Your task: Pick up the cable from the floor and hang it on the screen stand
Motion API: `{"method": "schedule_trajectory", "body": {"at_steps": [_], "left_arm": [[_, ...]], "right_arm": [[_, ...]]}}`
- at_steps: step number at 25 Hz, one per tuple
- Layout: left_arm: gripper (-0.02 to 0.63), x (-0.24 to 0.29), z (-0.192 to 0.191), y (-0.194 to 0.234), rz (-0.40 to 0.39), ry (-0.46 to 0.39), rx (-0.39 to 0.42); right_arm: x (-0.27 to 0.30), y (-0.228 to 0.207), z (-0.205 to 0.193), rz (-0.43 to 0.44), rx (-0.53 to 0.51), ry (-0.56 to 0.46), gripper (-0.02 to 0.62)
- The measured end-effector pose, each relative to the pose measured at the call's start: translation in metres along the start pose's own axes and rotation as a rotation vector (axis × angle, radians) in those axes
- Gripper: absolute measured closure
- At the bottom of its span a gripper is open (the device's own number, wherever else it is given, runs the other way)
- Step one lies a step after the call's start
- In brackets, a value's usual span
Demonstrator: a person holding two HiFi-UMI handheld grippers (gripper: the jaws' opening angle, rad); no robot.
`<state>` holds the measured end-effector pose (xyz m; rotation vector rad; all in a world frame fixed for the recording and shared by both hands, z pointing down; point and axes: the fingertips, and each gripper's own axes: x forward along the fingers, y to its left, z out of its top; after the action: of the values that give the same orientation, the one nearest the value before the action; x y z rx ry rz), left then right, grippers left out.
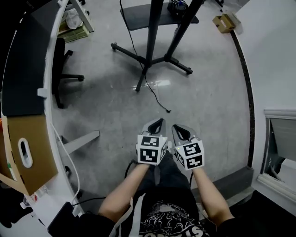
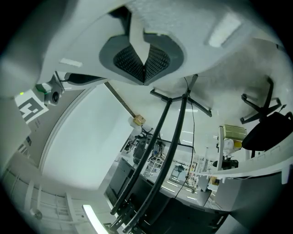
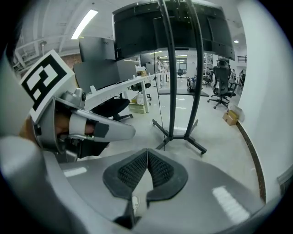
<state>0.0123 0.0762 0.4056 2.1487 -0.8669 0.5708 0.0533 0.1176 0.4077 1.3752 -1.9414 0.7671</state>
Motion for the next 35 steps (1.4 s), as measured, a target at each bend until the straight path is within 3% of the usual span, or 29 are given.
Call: {"method": "schedule_trajectory", "body": {"at_steps": [13, 19, 26, 35], "left_arm": [[0.606, 0.111, -0.051, 0.071, -0.001, -0.006, -0.015], [0.604, 0.164, -0.102, 0.098, 0.028, 0.045, -0.074], [0.604, 0.219, -0.149, 0.13, 0.07, 0.094, -0.131], [0.604, 0.282, -0.182, 0.16, 0.085, 0.128, -0.15]], "right_arm": [[0.138, -0.028, -0.068, 0.076, -0.146, 0.143, 0.588], [0.198, -0.053, -0.109, 0.12, -0.151, 0.216, 0.583], [0.251, -0.088, -0.162, 0.106, -0.134, 0.274, 0.577], [0.327, -0.12, -0.222, 0.127, -0.19, 0.354, 0.55]]}}
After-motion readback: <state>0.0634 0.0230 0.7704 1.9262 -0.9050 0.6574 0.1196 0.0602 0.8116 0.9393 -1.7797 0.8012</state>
